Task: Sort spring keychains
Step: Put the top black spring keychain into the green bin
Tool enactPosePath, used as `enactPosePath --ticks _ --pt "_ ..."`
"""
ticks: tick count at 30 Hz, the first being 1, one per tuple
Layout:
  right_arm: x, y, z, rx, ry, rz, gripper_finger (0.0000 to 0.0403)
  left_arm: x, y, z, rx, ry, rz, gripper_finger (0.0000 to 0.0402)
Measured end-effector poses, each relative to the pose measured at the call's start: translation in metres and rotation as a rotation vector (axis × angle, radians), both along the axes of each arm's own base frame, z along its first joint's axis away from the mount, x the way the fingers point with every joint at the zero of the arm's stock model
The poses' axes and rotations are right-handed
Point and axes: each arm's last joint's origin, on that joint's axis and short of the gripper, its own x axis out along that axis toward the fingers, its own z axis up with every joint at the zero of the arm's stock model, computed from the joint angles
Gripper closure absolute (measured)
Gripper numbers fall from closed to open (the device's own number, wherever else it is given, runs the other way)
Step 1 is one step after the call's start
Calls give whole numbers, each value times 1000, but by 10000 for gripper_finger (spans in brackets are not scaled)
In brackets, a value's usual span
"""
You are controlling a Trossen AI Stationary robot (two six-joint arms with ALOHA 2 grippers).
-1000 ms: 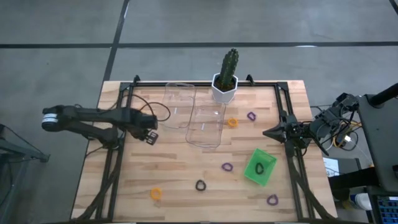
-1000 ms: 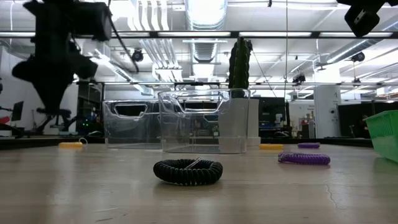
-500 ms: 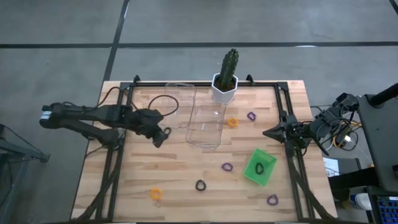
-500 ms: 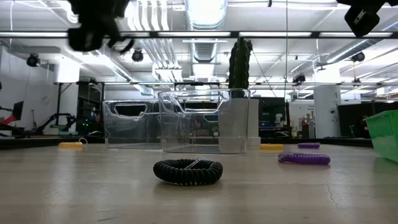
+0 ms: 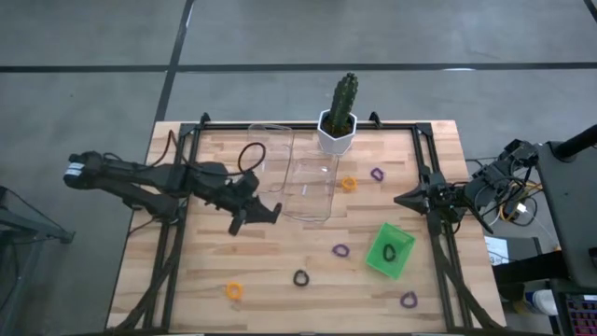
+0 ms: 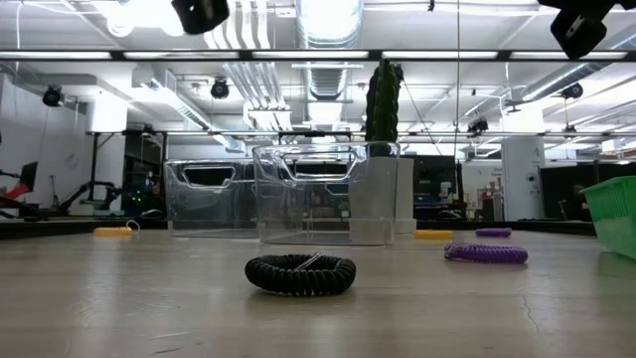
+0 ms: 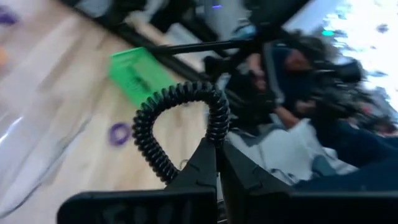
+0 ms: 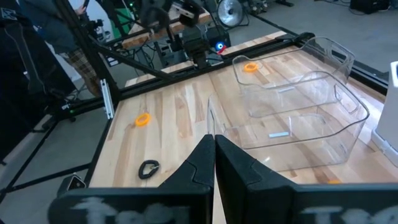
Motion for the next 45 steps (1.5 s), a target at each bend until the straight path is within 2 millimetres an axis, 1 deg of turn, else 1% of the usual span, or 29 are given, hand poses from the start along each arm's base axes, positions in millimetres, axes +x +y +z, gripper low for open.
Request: enactPosePath --ticks 10,13,15,20,23,27,30,33,38,42,45 --pt "0 0 0 0 0 0 394 13 -10 24 -15 -361 -308 401" --pt "0 0 0 0 1 0 394 16 -11 28 -14 -428 -345 401" --pt "0 0 0 0 1 0 394 18 -12 27 -14 -439 -354 401" --pt "1 0 0 0 2 0 394 27 -12 20 -18 -408 -342 401" --pt "1 1 1 6 -7 -1 394 35 -11 13 -20 -370 -258 401" --pt "5 3 7 42 -57 -1 394 47 -10 -4 -22 -261 -166 401" --pt "9 7 9 56 -81 -1 394 57 -11 -17 -20 -169 -141 401" --pt "16 11 8 43 -71 -1 394 68 -11 -24 -4 -86 -117 401" --pt "29 20 2 -7 -19 -23 394 87 -12 -24 77 9 -110 401" --pt "39 27 -4 -43 23 -34 394 100 -12 -14 168 65 -114 401" --pt "45 31 -3 -56 3 -44 394 109 -11 -3 234 77 -117 401"
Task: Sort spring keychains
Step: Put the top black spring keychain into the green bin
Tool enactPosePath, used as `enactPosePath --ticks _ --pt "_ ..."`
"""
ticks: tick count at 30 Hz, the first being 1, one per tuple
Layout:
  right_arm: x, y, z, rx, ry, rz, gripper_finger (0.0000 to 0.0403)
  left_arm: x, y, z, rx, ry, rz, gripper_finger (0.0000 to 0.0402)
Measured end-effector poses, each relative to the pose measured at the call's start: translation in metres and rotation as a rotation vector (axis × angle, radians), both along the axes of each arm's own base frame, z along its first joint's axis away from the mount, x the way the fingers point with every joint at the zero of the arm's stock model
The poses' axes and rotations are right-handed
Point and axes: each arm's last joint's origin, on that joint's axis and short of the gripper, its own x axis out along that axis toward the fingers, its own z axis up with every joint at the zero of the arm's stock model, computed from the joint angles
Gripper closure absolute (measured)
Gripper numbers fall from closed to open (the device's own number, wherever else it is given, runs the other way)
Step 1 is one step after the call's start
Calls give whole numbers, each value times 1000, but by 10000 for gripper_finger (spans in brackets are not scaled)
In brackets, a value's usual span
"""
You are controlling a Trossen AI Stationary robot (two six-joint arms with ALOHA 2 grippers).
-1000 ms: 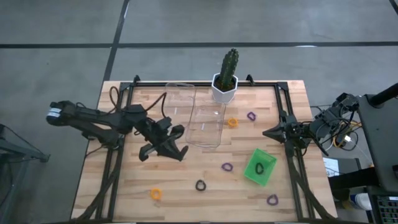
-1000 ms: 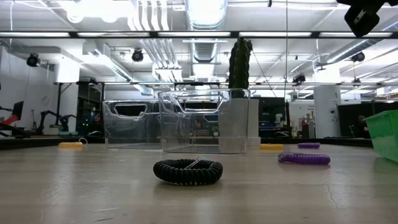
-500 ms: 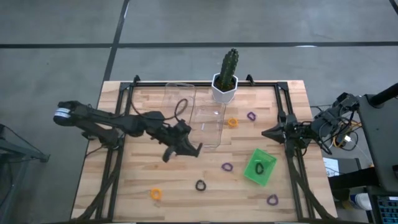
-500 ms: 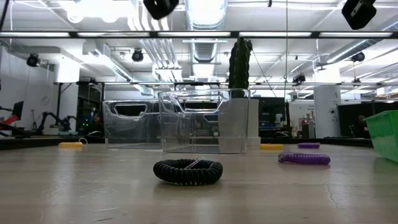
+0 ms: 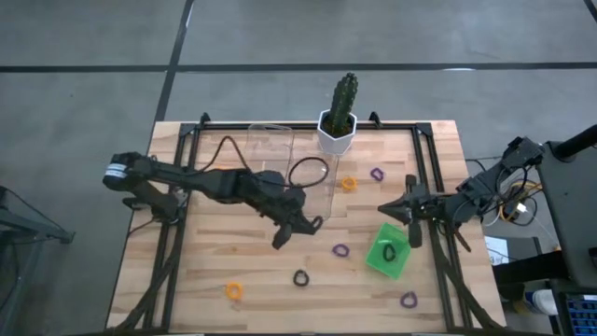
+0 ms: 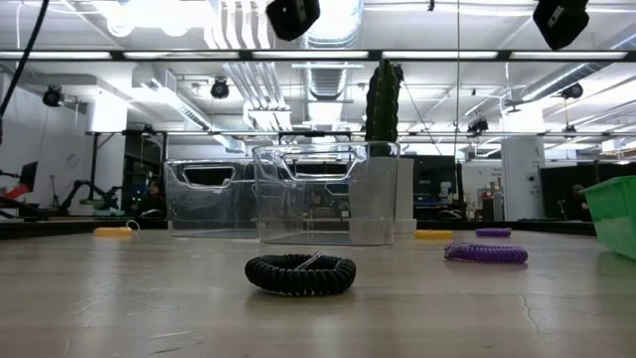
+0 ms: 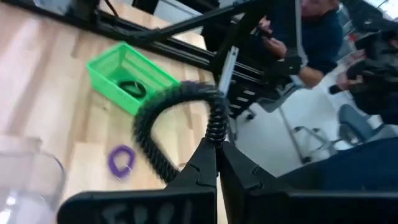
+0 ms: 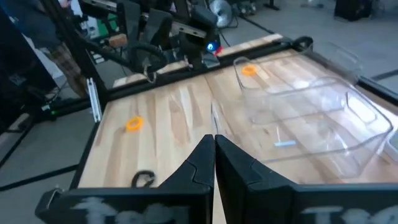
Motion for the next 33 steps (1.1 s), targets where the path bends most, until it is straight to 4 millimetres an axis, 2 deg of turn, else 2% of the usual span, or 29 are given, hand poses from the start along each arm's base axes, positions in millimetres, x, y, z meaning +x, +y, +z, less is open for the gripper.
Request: enactPosePath --ticks 4,10,14,18,27,33 --pt "10 7 6 -21 -67 5 378 13 1 11 75 -19 -21 401" --pt "25 14 10 -96 -133 -7 324 28 6 20 125 -65 -26 401" --pt "36 15 5 -186 -107 -25 286 35 11 19 128 -63 -13 401" --pt "44 12 0 -226 -80 -122 258 37 15 18 128 -71 -1 401" --pt "59 11 6 -290 -158 -170 221 41 21 22 124 -129 18 401" --pt "68 14 9 -314 -153 -177 211 43 23 26 113 -178 30 401"
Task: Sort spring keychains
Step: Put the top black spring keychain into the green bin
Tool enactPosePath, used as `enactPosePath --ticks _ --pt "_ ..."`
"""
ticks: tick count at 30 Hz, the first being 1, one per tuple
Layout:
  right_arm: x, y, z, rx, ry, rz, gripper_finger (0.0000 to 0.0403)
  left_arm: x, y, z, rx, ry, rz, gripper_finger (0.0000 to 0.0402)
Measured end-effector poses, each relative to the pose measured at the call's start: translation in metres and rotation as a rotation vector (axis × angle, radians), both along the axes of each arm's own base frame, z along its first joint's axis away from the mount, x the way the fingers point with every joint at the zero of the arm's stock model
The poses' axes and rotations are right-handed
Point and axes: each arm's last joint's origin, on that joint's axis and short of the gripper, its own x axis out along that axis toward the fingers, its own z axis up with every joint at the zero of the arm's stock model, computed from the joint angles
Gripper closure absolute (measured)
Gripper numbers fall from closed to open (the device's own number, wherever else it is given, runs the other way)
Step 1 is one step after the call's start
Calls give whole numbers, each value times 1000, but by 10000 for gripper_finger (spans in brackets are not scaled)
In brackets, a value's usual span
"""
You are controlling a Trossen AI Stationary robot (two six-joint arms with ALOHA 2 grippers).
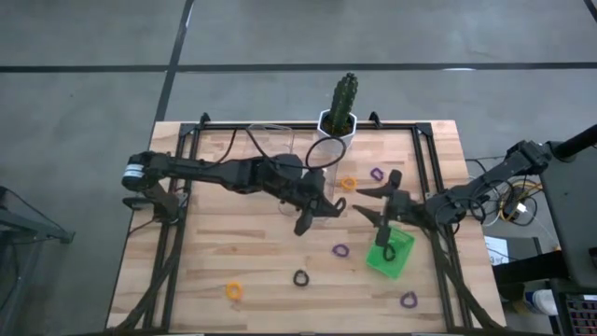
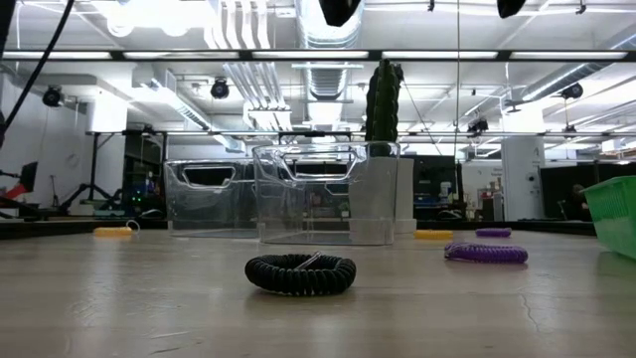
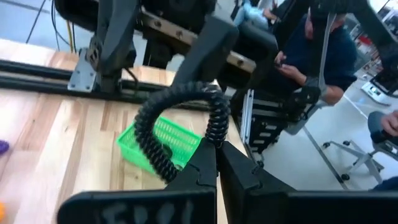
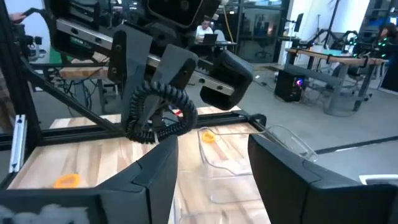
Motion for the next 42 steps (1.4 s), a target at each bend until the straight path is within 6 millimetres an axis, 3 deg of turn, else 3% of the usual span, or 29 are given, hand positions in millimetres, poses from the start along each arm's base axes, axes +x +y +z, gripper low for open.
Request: enactPosePath --ticks 13,42 --pt "27 2 20 -128 34 -40 211 5 0 -3 -21 -7 5 401" --pt "24 3 20 -109 55 63 211 -5 0 10 -152 -3 -122 401"
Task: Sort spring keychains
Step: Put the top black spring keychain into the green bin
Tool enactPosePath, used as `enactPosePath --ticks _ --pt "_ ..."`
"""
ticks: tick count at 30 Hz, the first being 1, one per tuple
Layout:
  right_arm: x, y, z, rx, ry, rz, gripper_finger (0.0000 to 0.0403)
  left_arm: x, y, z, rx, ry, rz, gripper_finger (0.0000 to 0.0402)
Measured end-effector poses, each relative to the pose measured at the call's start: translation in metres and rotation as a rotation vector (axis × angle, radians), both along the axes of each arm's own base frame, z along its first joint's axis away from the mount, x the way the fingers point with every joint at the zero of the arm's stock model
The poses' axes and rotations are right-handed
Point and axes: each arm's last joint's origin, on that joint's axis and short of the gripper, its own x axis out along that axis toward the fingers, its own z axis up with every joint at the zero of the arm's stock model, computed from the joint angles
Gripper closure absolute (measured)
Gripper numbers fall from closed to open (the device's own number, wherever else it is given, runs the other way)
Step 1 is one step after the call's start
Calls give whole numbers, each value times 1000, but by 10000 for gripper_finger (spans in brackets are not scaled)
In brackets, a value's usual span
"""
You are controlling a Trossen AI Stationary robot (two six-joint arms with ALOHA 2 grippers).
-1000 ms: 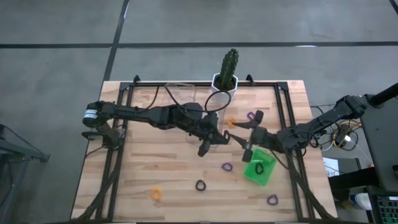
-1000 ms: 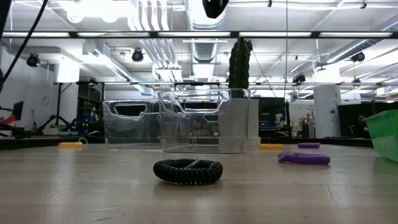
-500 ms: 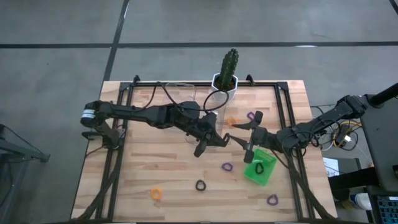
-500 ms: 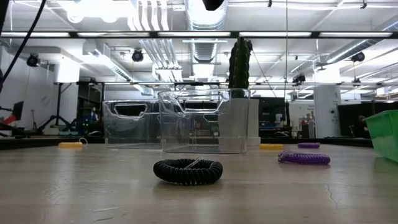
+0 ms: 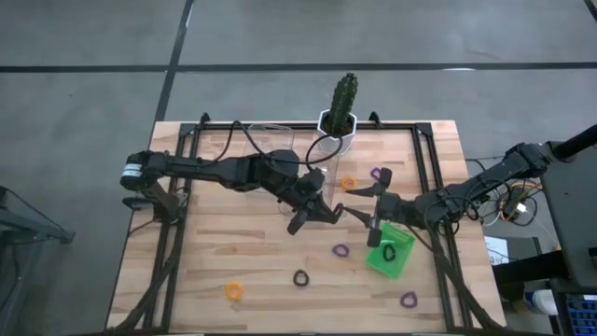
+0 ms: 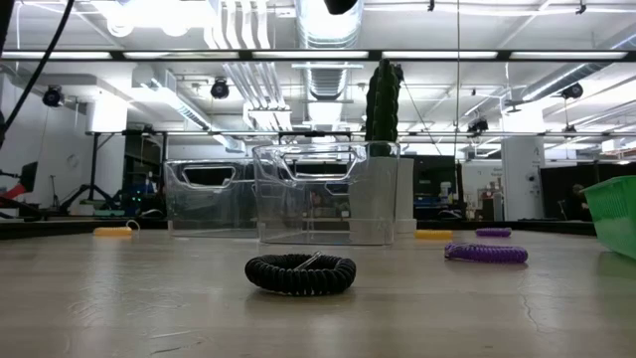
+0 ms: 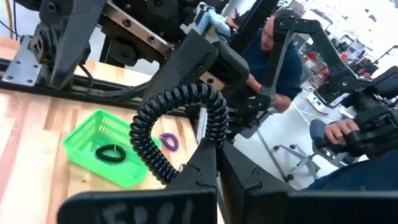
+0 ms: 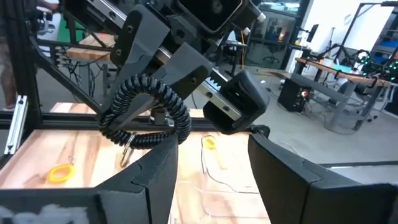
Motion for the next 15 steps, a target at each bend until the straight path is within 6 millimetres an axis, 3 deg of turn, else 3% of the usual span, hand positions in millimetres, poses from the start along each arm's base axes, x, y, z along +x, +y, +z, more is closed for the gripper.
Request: enactPosePath --ticks 15 --pt "1 3 6 33 -64 80 211 0 -1 1 -24 -7 3 401"
